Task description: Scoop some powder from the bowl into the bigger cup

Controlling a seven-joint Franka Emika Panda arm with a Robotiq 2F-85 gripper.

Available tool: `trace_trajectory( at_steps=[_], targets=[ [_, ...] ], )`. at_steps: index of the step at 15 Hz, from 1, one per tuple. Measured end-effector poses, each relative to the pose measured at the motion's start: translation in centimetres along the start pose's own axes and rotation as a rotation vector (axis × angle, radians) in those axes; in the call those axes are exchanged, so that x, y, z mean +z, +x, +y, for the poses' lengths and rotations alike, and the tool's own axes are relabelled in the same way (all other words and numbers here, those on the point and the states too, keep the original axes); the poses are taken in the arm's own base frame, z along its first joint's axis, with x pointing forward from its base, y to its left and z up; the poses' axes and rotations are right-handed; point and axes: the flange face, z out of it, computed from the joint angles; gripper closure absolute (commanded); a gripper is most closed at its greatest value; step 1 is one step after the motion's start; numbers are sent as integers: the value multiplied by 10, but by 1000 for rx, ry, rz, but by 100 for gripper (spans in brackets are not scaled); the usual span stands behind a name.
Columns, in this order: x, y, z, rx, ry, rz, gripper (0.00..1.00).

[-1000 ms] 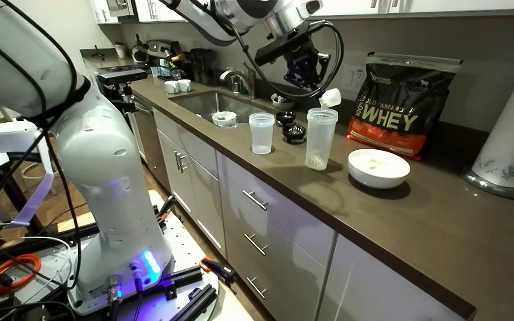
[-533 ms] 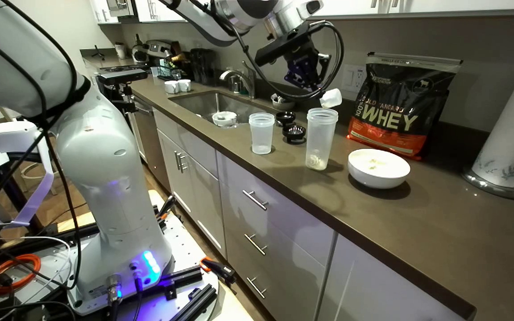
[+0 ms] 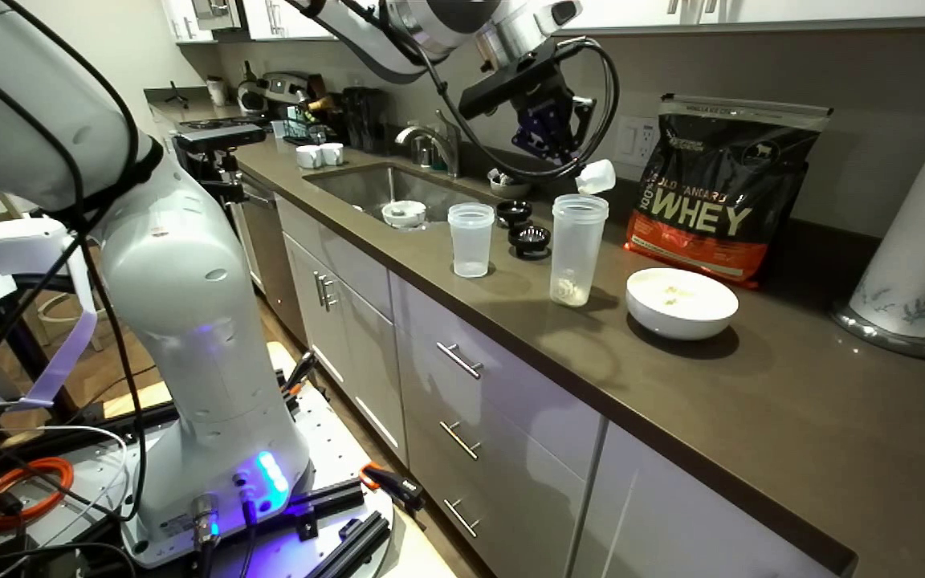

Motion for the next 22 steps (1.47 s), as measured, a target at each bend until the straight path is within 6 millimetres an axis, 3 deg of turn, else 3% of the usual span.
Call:
trace_trajectory(
  at_steps=[12,22],
  targets=[
    [-2,0,-4,-16,-11,0,99],
    [-10,-13,-18,-41,-79,-4,97]
  ],
)
